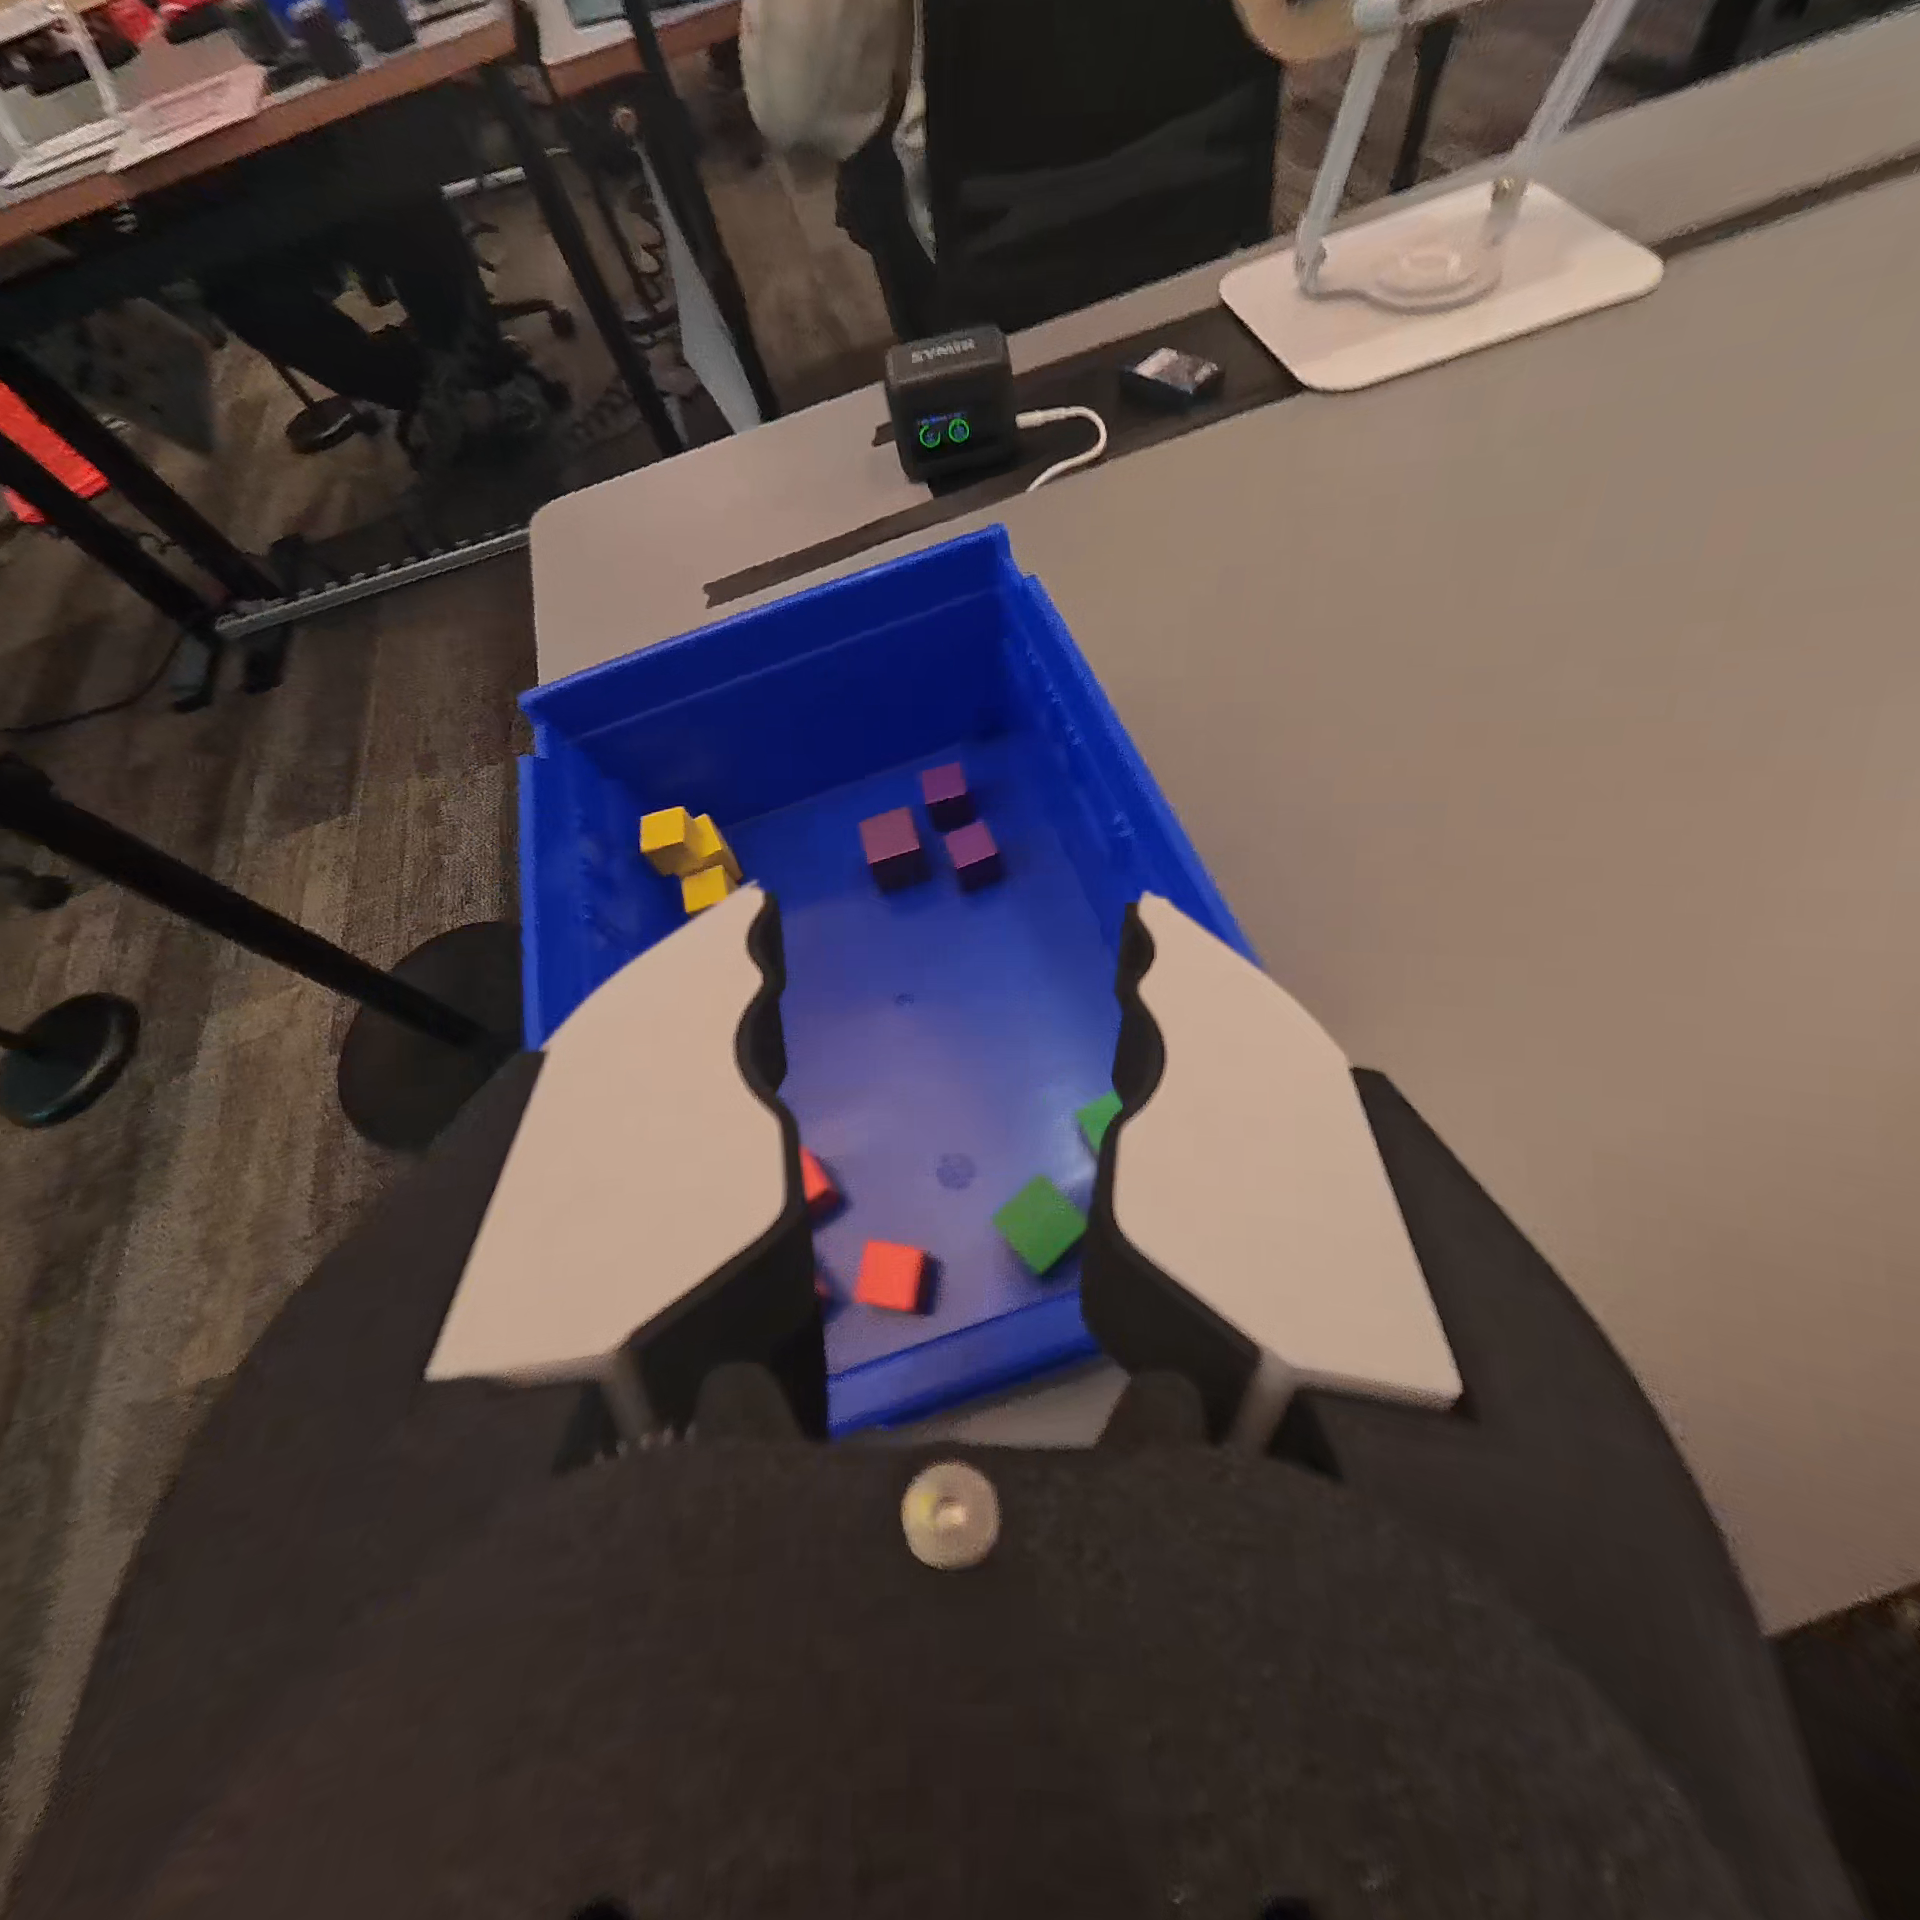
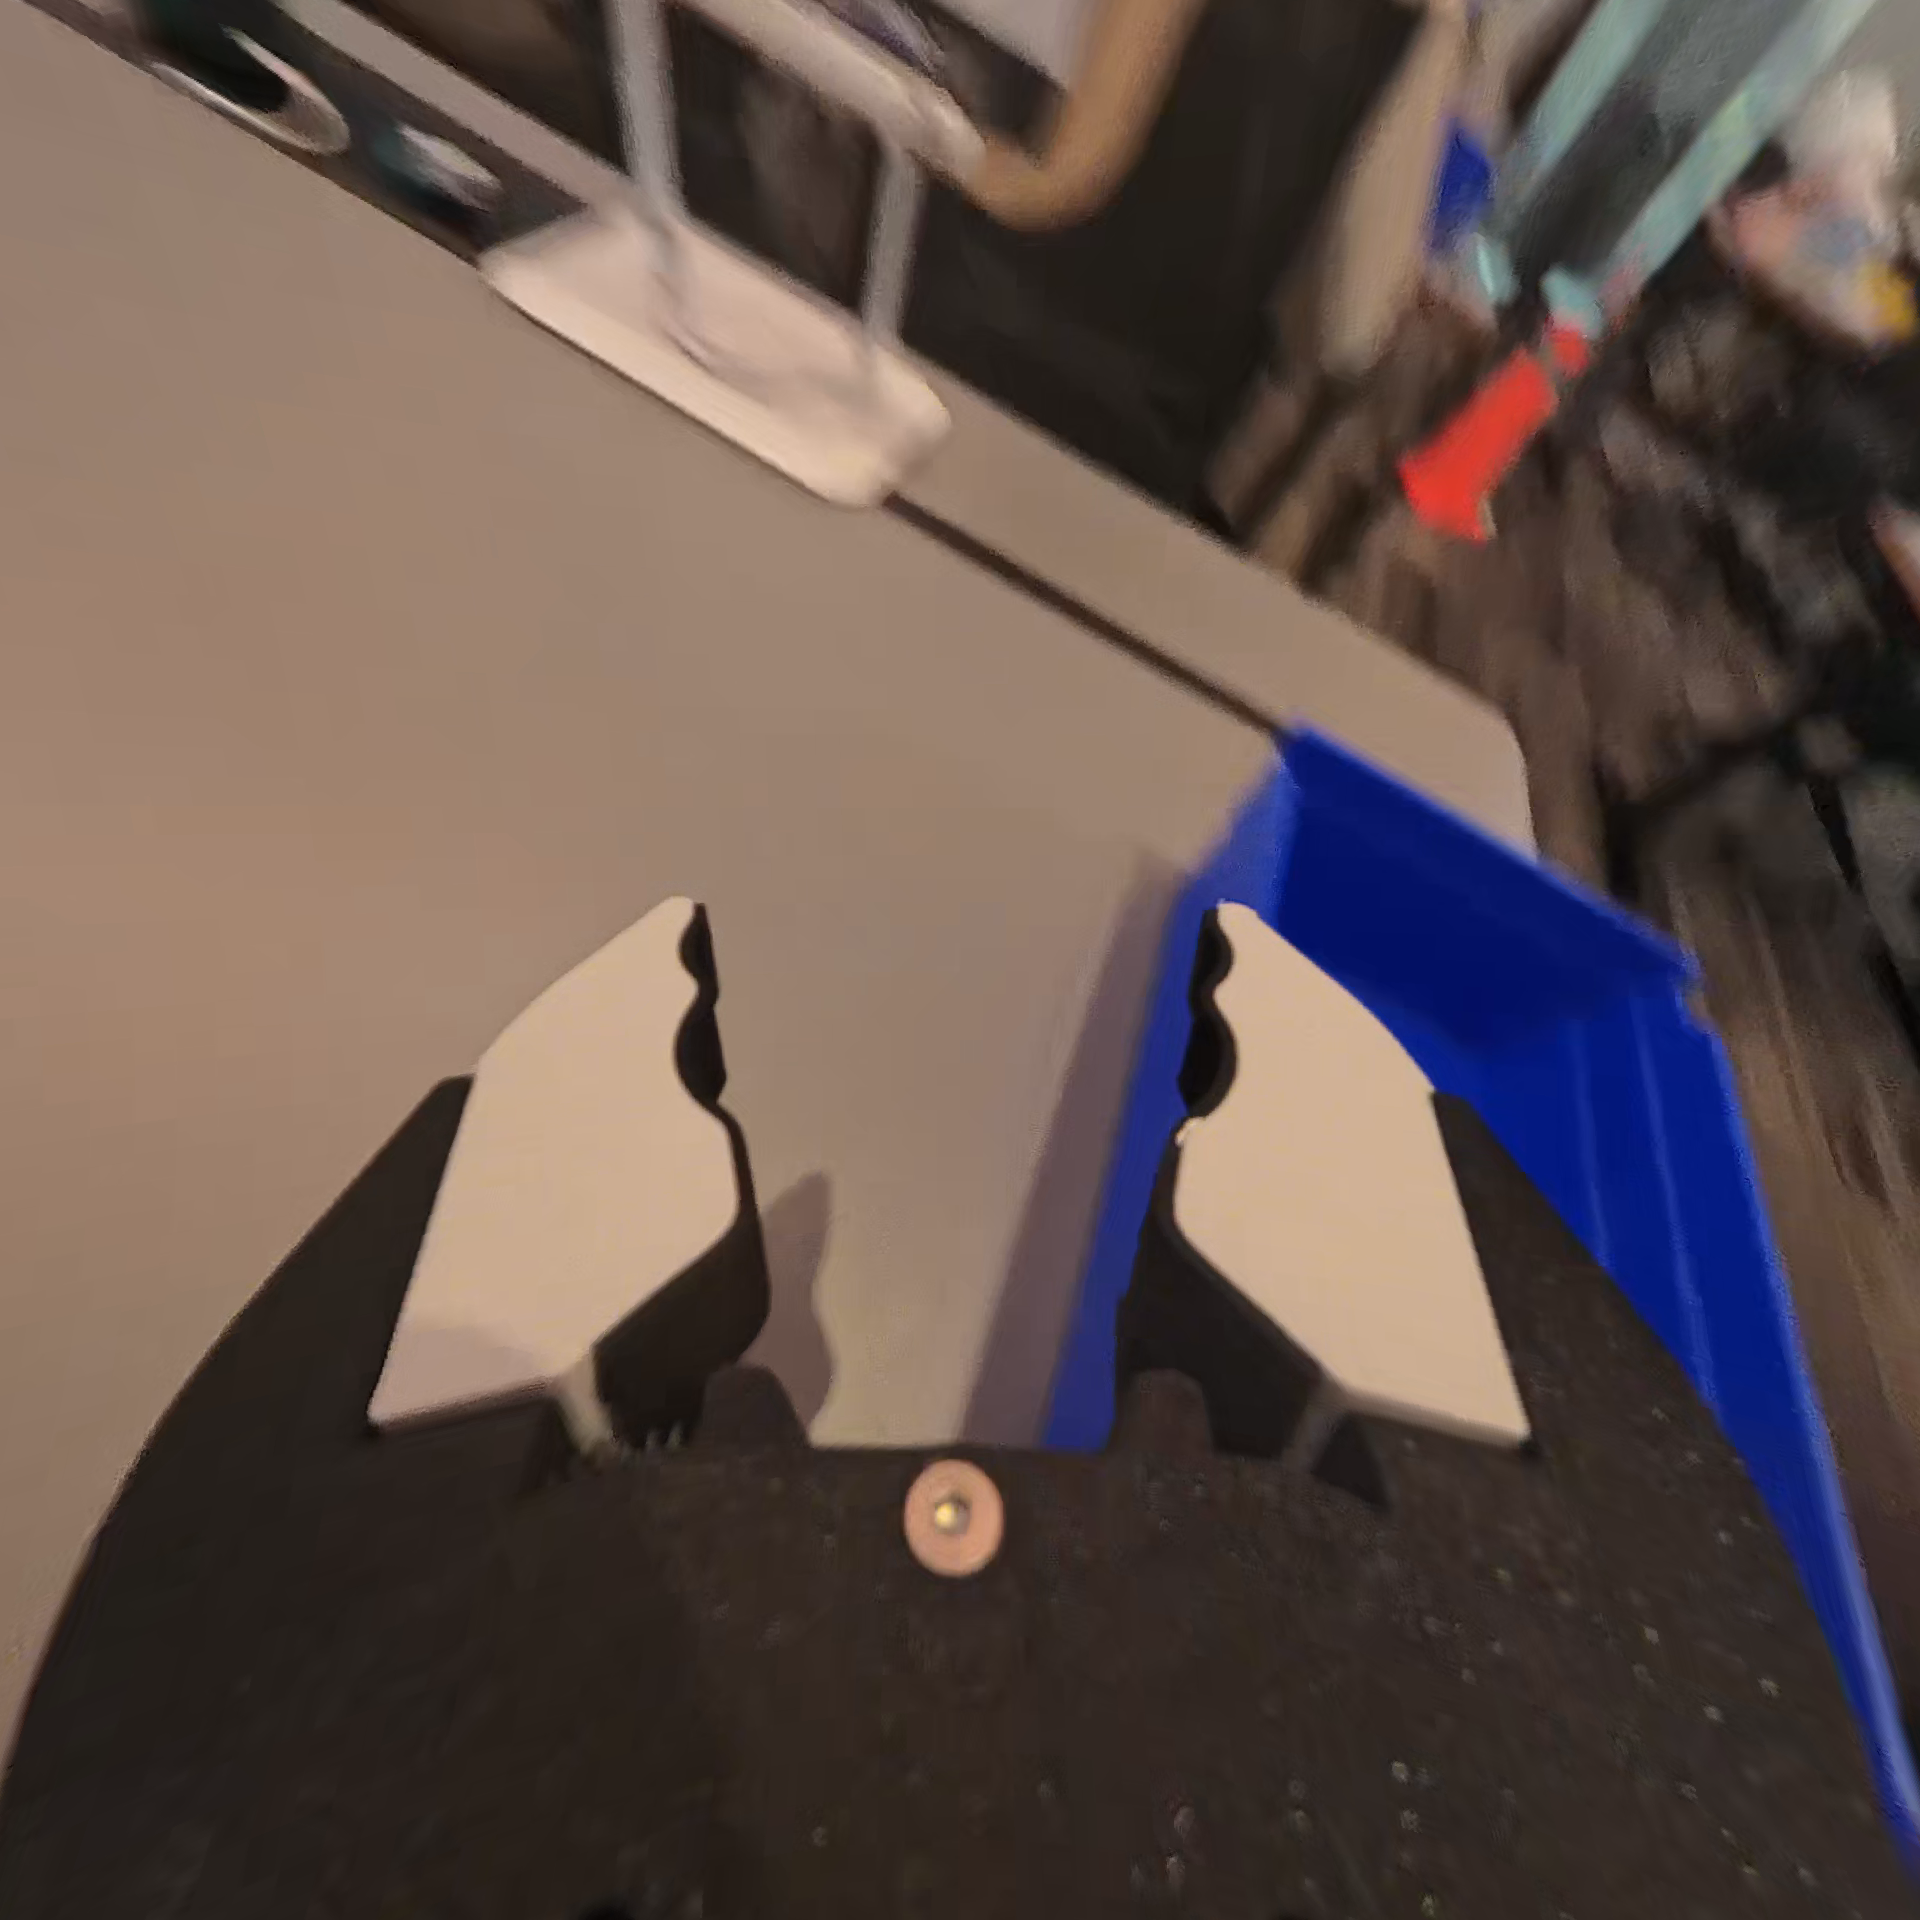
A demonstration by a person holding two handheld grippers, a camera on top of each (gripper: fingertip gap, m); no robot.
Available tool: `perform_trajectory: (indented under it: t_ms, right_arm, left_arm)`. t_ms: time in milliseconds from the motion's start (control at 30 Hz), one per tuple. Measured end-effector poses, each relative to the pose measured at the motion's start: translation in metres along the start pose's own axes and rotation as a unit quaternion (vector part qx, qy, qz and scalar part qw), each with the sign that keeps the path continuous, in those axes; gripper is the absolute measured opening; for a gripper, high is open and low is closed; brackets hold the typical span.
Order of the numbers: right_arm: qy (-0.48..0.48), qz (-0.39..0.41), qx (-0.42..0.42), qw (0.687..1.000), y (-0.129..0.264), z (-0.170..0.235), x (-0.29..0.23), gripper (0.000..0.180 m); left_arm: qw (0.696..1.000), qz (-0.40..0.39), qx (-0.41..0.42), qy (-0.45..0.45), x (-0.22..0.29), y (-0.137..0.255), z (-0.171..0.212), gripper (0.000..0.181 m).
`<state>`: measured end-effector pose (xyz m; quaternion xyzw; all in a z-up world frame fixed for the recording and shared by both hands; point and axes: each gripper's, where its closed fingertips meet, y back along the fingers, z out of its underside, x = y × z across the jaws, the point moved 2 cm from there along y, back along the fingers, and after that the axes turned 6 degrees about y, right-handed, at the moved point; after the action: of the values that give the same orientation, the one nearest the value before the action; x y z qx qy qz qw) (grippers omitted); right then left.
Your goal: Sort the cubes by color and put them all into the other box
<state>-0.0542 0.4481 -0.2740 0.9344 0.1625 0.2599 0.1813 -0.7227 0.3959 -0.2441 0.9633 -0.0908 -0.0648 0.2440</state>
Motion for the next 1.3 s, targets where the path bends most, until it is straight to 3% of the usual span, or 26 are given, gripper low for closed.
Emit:
perform_trajectory:
  t_ms: [167, 300, 467, 867, 1100, 1167, 1300]
  right_arm:
    - [0.047, -0.147, 0.160, 0.975, -0.045, -0.038, -0.089, 0.081]
    - [-0.037, -0.247, 0.215, 0.944, -0.081, -0.044, -0.135, 0.082]
    - [-0.057, -0.296, 0.244, 0.922, -0.102, -0.046, -0.160, 0.082]
    - [-0.040, -0.317, 0.280, 0.905, -0.091, -0.045, -0.165, 0.079]
    - [-0.038, -0.325, 0.283, 0.901, -0.090, -0.045, -0.167, 0.079]
    - [-0.040, -0.328, 0.285, 0.900, -0.089, -0.045, -0.166, 0.078]
    - [-0.045, -0.334, 0.287, 0.897, -0.087, -0.045, -0.167, 0.075]
  left_arm:
    - [0.986, 0.129, -0.062, -0.085, -0.017, -0.011, 0.012, 0.055]
    - [0.963, 0.160, -0.168, -0.139, -0.025, -0.034, 0.041, 0.056]
    - [0.936, 0.183, -0.218, -0.208, -0.025, -0.079, 0.054, 0.058]
    - [0.877, 0.202, -0.308, -0.308, -0.049, -0.191, 0.065, 0.058]
    - [0.826, 0.237, -0.381, -0.342, -0.048, -0.213, 0.088, 0.054]
    - [0.832, 0.251, -0.374, -0.325, -0.043, -0.217, 0.086, 0.033]
    - [0.841, 0.259, -0.380, -0.286, -0.039, -0.208, 0.081, 0.029]
